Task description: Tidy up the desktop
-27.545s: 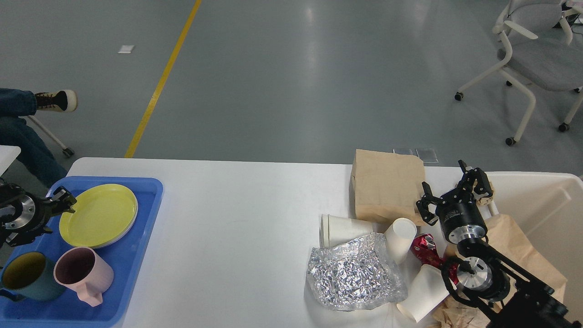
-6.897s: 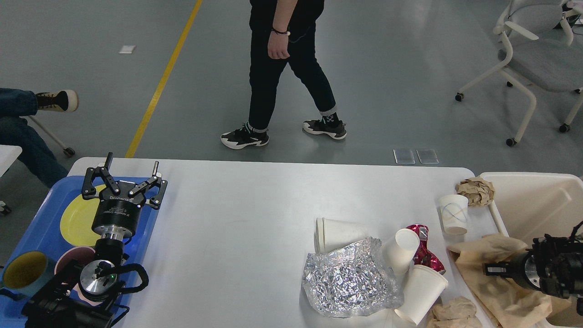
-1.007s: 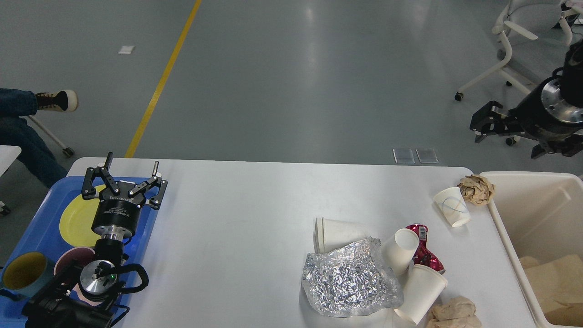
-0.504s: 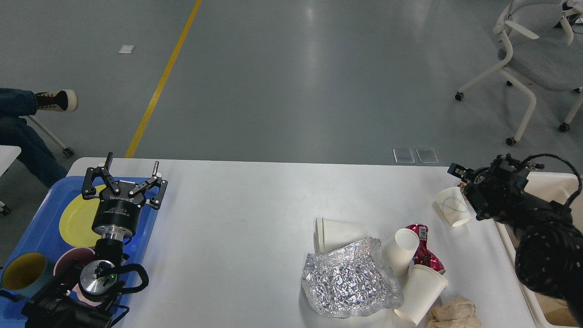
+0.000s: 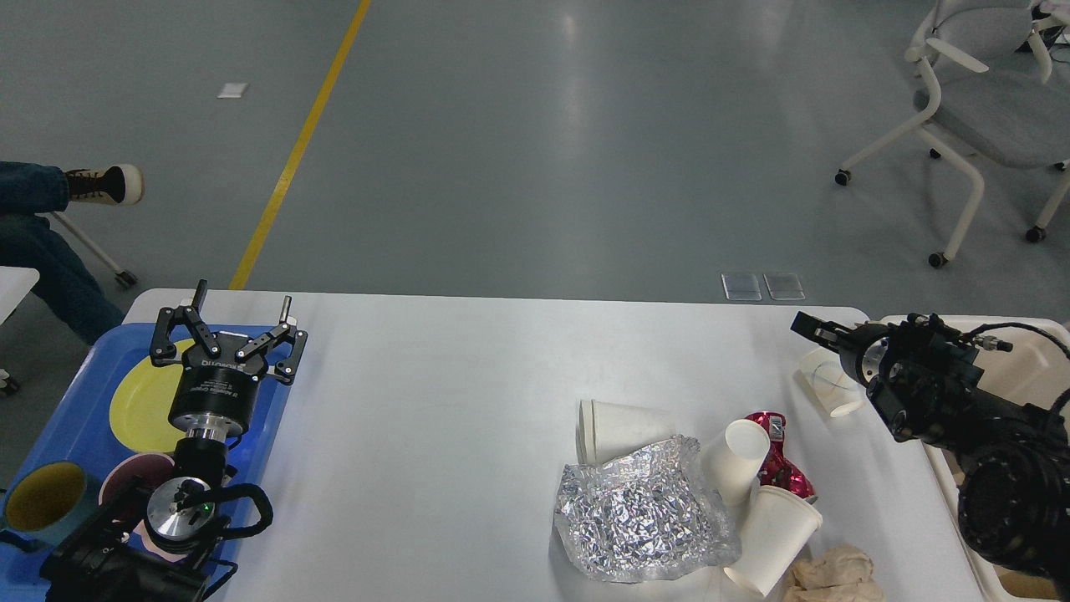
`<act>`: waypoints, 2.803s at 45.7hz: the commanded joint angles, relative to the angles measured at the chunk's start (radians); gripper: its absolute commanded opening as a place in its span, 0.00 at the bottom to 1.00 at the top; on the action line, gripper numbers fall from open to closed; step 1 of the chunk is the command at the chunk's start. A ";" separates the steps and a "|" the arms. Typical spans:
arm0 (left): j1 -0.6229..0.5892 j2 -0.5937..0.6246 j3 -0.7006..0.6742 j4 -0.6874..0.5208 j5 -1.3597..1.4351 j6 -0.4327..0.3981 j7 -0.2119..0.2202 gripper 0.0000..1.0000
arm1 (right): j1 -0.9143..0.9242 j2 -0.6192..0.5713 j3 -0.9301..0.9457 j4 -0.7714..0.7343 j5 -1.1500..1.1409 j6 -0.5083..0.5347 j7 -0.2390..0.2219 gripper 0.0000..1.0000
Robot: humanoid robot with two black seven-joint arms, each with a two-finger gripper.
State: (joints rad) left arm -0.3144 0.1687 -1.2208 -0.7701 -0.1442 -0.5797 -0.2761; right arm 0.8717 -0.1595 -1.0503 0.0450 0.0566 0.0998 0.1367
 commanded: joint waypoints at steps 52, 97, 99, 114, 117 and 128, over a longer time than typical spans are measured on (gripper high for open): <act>0.000 0.000 0.000 0.000 0.000 0.000 0.000 0.96 | -0.117 0.011 -0.381 0.015 -0.139 -0.135 0.084 1.00; 0.000 0.000 0.000 0.000 0.000 -0.002 0.000 0.96 | -0.125 0.021 -0.294 0.029 -0.124 -0.120 0.024 0.00; 0.000 0.000 0.000 0.000 0.000 -0.002 0.000 0.96 | -0.122 0.020 -0.292 0.029 -0.124 -0.117 0.023 0.00; 0.000 0.000 0.000 0.000 0.000 0.000 0.000 0.96 | -0.030 -0.021 -0.197 0.125 -0.116 -0.065 0.018 0.00; 0.000 0.000 0.000 0.000 0.000 -0.002 0.000 0.96 | -0.025 -0.040 -0.191 0.127 -0.116 -0.065 -0.014 0.00; 0.000 0.000 0.000 0.000 0.000 0.000 0.000 0.96 | -0.022 -0.048 -0.068 0.111 -0.047 -0.014 -0.182 0.00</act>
State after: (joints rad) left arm -0.3145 0.1687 -1.2210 -0.7701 -0.1442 -0.5811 -0.2761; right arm 0.8490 -0.2050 -1.1857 0.1643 -0.0354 0.0654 0.0400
